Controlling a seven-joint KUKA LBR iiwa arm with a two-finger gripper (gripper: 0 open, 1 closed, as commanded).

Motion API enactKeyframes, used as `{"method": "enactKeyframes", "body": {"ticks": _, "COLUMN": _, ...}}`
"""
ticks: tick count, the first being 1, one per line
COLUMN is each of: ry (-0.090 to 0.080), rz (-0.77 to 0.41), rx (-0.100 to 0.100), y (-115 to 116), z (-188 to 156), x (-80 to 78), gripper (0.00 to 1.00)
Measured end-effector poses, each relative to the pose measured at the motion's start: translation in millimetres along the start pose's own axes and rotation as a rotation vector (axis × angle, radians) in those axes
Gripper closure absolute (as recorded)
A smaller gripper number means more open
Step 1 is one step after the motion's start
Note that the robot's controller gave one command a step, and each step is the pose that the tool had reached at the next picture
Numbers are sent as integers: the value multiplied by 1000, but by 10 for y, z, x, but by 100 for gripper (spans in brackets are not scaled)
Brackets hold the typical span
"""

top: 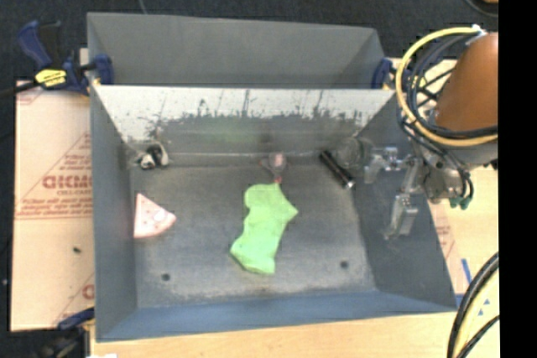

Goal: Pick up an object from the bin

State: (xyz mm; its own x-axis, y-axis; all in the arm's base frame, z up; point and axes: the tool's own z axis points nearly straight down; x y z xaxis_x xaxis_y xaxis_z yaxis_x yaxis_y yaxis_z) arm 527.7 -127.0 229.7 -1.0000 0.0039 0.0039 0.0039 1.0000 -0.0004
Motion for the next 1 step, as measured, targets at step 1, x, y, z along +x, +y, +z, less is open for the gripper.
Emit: {"method": "enactKeyframes", "body": {"ticks": 1, "ry": -10, "rz": -63, "rx": 2, "y": 305, "z": -753, "x": 376, "gripper": 0}}
